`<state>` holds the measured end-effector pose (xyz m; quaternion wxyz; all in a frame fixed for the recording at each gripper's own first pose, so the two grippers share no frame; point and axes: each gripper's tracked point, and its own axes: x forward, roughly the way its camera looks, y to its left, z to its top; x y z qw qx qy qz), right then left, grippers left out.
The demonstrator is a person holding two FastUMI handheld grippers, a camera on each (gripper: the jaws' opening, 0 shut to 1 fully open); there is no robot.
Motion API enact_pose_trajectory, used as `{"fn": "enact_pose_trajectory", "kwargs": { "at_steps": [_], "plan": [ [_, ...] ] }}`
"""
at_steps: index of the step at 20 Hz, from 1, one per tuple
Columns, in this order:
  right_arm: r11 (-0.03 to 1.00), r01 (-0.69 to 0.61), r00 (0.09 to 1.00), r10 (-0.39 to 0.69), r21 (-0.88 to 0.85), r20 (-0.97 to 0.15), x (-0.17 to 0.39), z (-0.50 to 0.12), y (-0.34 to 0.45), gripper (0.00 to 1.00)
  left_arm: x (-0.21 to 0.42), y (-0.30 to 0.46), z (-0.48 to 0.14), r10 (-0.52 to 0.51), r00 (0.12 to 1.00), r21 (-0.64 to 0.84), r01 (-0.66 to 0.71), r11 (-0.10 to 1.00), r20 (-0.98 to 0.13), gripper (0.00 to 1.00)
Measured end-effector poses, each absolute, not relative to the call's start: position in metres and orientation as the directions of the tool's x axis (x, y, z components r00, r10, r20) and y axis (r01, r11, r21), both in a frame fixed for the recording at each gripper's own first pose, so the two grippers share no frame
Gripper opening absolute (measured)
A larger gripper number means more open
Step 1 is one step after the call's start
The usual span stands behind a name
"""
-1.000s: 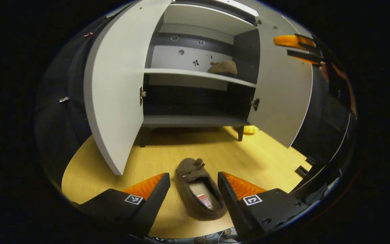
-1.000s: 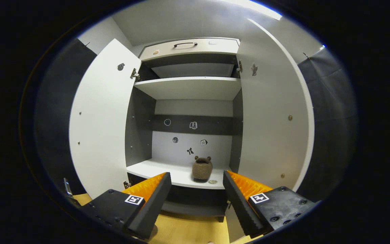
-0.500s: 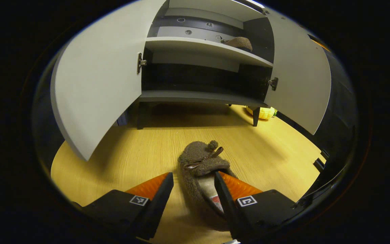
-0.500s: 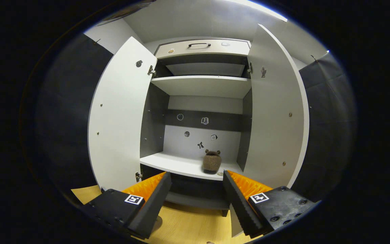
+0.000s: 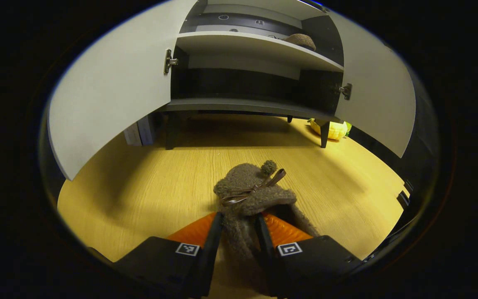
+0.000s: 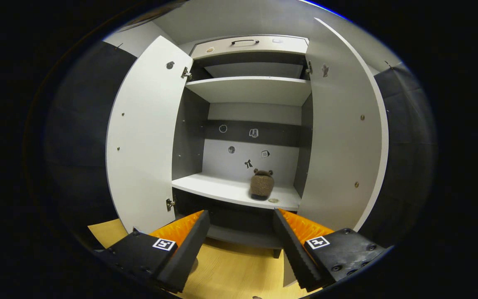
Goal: Grab one shoe with the right hand and put it into the shoe cabinet, grab the other shoe with the left hand and put it into the shoe cabinet; then close the right door with the right hand and the left door with the left hand.
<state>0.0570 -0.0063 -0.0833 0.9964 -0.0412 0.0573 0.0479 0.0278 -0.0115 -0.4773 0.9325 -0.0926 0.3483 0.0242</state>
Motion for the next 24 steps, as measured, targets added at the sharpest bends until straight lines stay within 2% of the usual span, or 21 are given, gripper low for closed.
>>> {"fn": "enact_pose_trajectory", "kwargs": {
  "at_steps": [3, 4, 5, 6, 13, 19, 24],
  "plan": [
    [0.991, -0.111, 0.986, 0.102, -0.071, -0.128, 0.061, -0.088, -0.007, 0.98, 0.027, -0.004, -0.479, 0.002, 0.749, -0.143, -0.129, 0.981, -0.663, 0.45],
    [0.991, -0.118, 0.985, 0.108, -0.07, -0.133, 0.063, -0.089, -0.007, 0.98, 0.029, 0.003, -0.48, 0.03, 0.747, -0.128, -0.154, 0.98, -0.665, 0.35],
    [0.99, -0.123, 0.984, 0.113, -0.068, -0.139, 0.064, -0.091, -0.005, 0.98, 0.029, 0.004, -0.479, 0.031, 0.747, -0.137, -0.163, 0.977, -0.664, 0.2],
    [0.989, -0.128, 0.983, 0.117, -0.069, -0.142, 0.065, -0.093, -0.005, 0.99, 0.029, 0.003, -0.479, 0.031, 0.746, -0.142, -0.167, 0.976, -0.665, 0.1],
    [0.986, -0.153, 0.98, 0.142, -0.069, -0.14, 0.066, -0.089, -0.003, 0.98, 0.026, -0.005, -0.452, 0.007, 0.748, -0.13, -0.125, 0.984, -0.664, 0.05],
    [0.988, -0.151, 0.982, 0.145, -0.045, -0.121, 0.068, -0.077, -0.008, 0.98, 0.008, -0.011, -0.338, -0.031, 0.81, -0.162, -0.08, 0.984, -0.586, 0.05],
    [0.986, -0.166, 0.98, 0.162, -0.033, -0.116, 0.068, -0.064, -0.016, 0.98, 0.014, 0.009, -0.224, 0.03, 0.862, -0.139, -0.116, 0.984, -0.506, 0.05]
  ]
}}
